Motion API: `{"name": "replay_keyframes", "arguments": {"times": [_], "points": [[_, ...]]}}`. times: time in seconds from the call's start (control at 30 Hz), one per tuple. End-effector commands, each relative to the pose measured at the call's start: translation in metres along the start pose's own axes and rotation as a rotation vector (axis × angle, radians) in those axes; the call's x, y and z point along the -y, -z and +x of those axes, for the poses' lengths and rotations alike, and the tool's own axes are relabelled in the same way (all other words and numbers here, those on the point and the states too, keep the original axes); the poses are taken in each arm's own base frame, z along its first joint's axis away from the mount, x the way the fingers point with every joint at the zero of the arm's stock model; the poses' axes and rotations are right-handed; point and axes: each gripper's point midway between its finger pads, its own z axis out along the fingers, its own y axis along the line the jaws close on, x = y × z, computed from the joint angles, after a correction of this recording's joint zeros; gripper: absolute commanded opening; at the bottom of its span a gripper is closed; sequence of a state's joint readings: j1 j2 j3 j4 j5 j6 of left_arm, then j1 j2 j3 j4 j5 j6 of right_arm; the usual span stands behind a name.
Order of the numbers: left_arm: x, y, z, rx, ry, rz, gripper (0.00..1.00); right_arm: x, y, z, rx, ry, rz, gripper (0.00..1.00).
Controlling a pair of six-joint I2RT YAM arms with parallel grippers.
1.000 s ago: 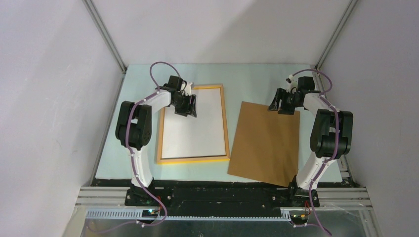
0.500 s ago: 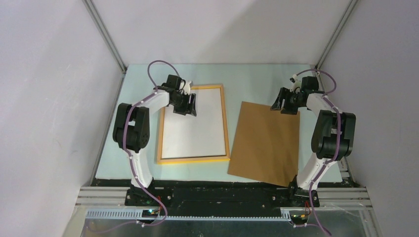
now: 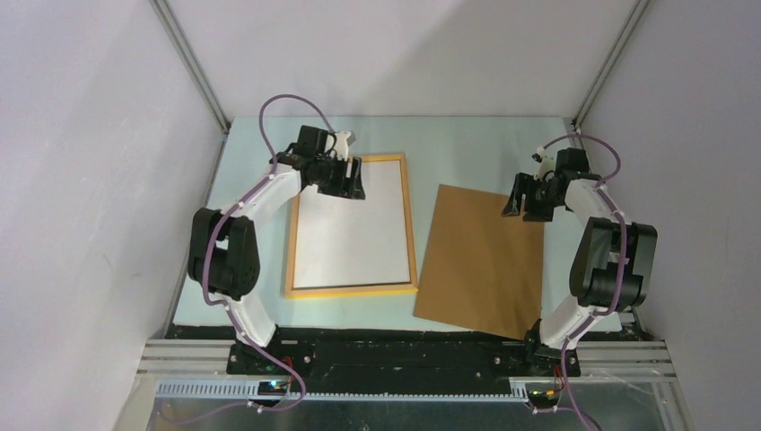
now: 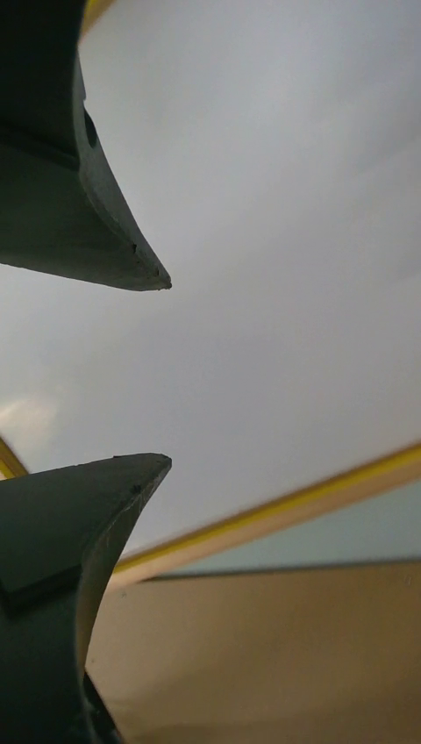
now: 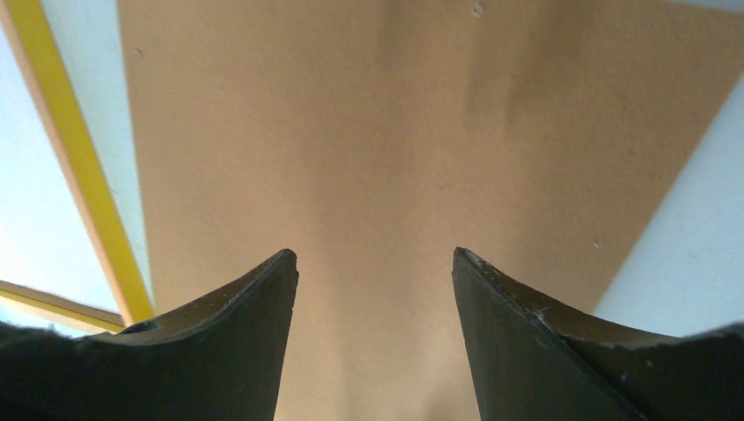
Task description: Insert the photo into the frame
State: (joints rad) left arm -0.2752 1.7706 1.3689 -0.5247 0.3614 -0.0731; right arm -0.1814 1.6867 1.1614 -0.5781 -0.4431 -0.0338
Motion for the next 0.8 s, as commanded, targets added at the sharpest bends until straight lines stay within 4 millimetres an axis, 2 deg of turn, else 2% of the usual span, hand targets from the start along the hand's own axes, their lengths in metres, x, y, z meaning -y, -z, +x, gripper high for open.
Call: {"name": "replay_keyframes", "arguments": {"times": [0.0,0.23,0.3,0.43,0.53,0.57,0.6,0.63,0.77], "points": [[0.058,0.016,-0.019,0.066,-0.085,0.115,0.74,0.018,0.022,0.014,-0.013,0.08,0.102,0.7],[0.13,-0.003,-0.009,0.018,-0.199,0.239,0.82,0.043,0.033,0.045,-0.076,0.129,0.212,0.7],[0.155,-0.013,0.0,-0.015,-0.229,0.283,0.83,0.048,0.034,0.053,-0.091,0.123,0.223,0.7],[0.188,-0.033,0.012,-0.068,-0.25,0.349,0.85,0.057,0.038,0.064,-0.11,0.09,0.231,0.71],[0.205,-0.049,0.017,-0.096,-0.263,0.368,0.86,0.067,0.042,0.07,-0.116,0.058,0.246,0.72],[0.209,-0.057,0.023,-0.114,-0.265,0.367,0.86,0.068,0.042,0.07,-0.116,0.051,0.244,0.74],[0.213,-0.058,0.019,-0.109,-0.262,0.372,0.86,0.071,0.043,0.072,-0.119,0.039,0.246,0.77],[0.215,-0.066,0.025,-0.127,-0.258,0.371,0.87,0.072,0.044,0.072,-0.119,0.033,0.246,0.82],[0.219,-0.083,0.03,-0.16,-0.216,0.367,0.87,0.079,0.043,0.077,-0.129,0.0,0.235,0.85]]}}
